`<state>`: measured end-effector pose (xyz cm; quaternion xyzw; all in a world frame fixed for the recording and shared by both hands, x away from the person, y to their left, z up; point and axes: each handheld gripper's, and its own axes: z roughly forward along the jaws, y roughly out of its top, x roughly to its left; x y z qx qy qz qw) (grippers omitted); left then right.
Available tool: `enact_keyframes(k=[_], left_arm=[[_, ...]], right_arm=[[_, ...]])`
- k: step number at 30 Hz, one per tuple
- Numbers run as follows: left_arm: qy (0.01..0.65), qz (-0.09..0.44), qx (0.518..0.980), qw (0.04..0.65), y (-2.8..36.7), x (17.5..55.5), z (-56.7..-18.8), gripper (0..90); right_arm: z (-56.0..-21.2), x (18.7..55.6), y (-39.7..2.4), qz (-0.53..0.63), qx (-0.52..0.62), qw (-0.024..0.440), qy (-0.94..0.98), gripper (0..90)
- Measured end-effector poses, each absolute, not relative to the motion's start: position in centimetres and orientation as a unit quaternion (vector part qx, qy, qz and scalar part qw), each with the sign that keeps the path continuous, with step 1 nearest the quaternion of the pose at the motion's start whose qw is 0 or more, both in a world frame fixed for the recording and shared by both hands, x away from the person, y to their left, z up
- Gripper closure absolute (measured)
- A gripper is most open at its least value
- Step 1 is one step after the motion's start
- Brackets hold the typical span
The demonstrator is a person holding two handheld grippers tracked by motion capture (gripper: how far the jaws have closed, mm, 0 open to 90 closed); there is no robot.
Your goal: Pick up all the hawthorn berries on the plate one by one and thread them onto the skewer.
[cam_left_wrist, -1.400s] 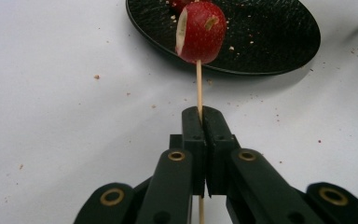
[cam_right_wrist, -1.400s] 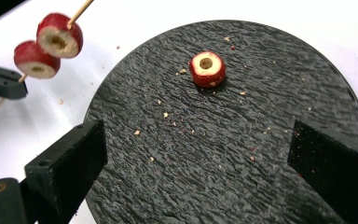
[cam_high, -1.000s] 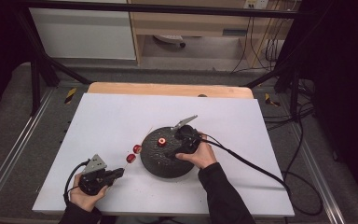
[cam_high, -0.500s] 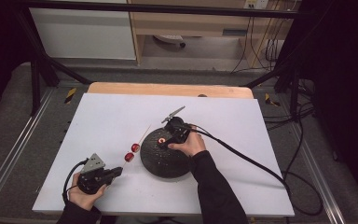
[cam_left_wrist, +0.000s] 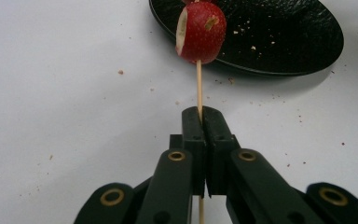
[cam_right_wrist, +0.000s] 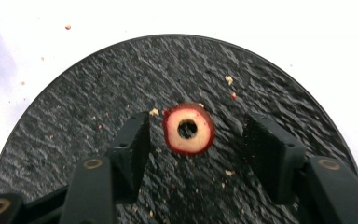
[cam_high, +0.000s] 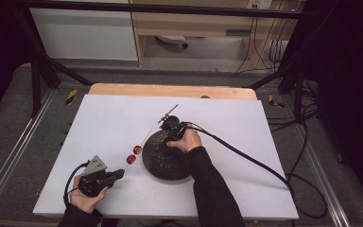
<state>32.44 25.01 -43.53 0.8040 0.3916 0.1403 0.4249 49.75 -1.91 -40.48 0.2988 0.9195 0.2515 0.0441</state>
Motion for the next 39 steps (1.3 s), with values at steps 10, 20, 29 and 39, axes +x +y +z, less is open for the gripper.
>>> enact_keyframes(k=[10,20,29,39], left_arm=[[0.392,0.139,0.804,0.424,24.9,32.4,-43.6,88.4],[0.392,0.138,0.805,0.424,24.9,32.4,-43.6,88.3],[0.392,0.139,0.805,0.424,24.9,32.4,-43.6,88.4],[0.392,0.140,0.804,0.425,24.9,32.4,-43.6,88.4]], right_arm=[[-41.1,50.5,-1.7,0.247,0.302,0.021,0.920,55.7],[-41.2,50.8,-1.8,0.244,0.303,0.009,0.921,61.8],[-41.1,50.8,-1.7,0.239,0.315,0.001,0.919,62.5],[-39.4,50.2,-2.2,0.247,0.324,0.000,0.913,62.7]])
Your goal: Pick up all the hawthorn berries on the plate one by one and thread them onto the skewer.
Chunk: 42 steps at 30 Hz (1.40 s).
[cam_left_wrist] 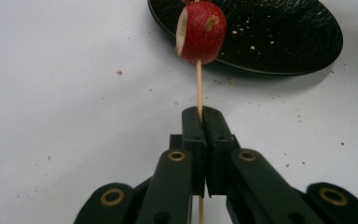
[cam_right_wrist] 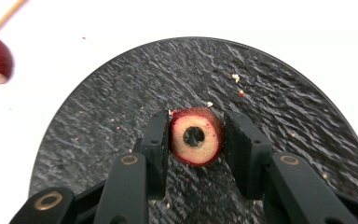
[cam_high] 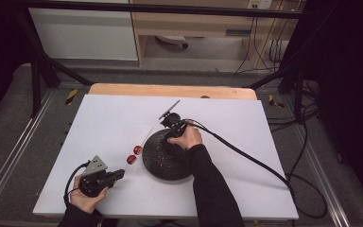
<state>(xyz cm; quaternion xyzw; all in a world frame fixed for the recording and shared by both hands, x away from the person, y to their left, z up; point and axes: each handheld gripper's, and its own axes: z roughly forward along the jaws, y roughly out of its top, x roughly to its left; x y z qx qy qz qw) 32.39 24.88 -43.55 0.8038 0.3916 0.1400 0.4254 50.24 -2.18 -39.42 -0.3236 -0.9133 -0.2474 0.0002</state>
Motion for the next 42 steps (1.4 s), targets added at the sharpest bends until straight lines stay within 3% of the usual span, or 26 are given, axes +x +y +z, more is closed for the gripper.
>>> enact_keyframes(k=[19,42], left_arm=[[0.387,0.142,0.803,0.430,24.5,32.1,-43.4,88.4],[0.384,0.145,0.800,0.438,23.9,31.7,-43.0,88.3]], right_arm=[[-36.7,47.3,-4.3,-0.312,-0.344,-0.012,-0.886,62.6],[-38.6,43.3,-7.5,-0.518,-0.390,0.001,-0.762,62.7]])
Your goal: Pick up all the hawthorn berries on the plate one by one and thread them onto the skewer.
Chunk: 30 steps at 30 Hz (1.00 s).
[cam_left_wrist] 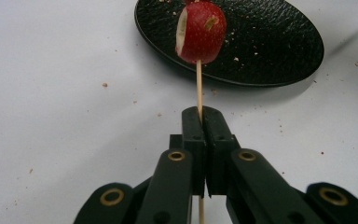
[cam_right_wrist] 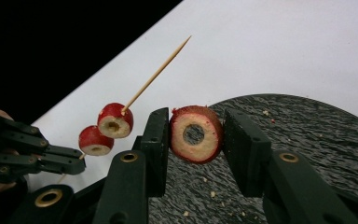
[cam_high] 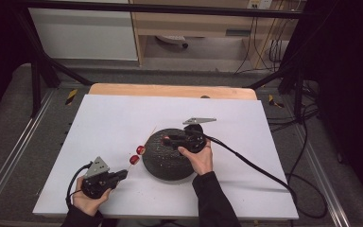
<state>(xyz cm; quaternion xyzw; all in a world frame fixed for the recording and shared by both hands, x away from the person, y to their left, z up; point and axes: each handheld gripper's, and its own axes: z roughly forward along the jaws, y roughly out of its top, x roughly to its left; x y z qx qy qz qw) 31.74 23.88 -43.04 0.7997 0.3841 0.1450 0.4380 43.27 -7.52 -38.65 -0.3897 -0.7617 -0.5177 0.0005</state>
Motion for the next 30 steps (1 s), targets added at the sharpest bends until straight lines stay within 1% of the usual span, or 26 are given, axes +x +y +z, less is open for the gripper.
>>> enact_keyframes(k=[4,9,22,30], left_arm=[[0.383,0.145,0.799,0.439,23.7,31.7,-43.0,88.3],[0.381,0.145,0.798,0.444,23.4,31.5,-42.9,88.3],[0.380,0.145,0.793,0.453,22.9,31.2,-42.9,88.3],[0.380,0.146,0.790,0.459,22.7,31.1,-42.8,88.3]], right_arm=[[-39.3,42.7,-7.9,-0.549,-0.401,0.009,-0.733,62.7],[-40.0,42.0,-8.3,-0.585,-0.419,0.008,-0.695,62.7],[-40.5,41.2,-8.3,-0.662,-0.437,-0.016,-0.609,62.7],[-40.3,41.3,-8.3,-0.686,-0.443,-0.021,-0.577,62.7]])
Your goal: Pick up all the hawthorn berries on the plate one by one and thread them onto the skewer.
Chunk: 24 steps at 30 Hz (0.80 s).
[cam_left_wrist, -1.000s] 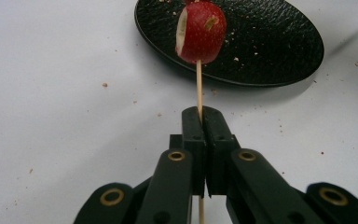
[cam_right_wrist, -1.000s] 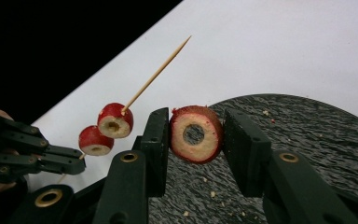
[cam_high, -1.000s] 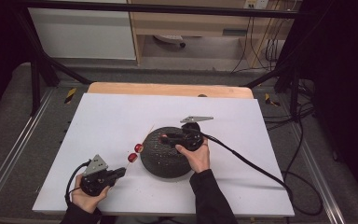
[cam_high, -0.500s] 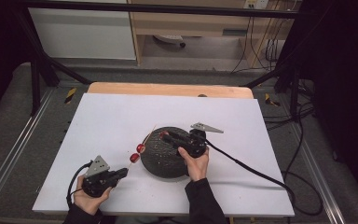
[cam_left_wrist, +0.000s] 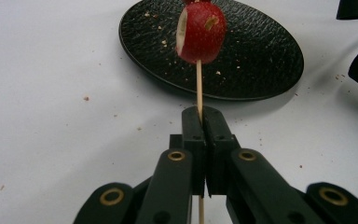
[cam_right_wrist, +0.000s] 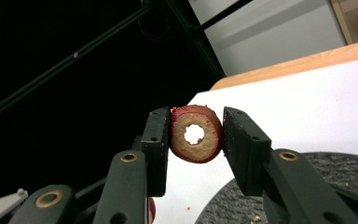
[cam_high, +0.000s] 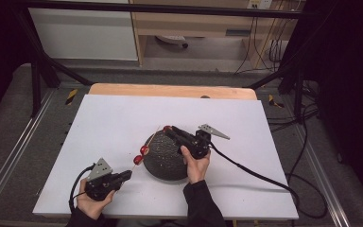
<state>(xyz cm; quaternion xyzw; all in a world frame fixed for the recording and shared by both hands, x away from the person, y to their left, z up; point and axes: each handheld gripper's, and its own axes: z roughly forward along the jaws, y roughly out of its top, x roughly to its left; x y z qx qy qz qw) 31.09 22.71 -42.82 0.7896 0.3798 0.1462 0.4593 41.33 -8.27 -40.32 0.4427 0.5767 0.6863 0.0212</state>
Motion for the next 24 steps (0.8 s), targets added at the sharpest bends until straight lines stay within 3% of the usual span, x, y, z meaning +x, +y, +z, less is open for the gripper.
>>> enact_keyframes(k=[24], left_arm=[[0.377,0.146,0.785,0.470,21.9,30.8,-42.9,88.3]], right_arm=[[-39.4,42.7,-8.8,0.731,0.461,0.027,0.503,62.8]])
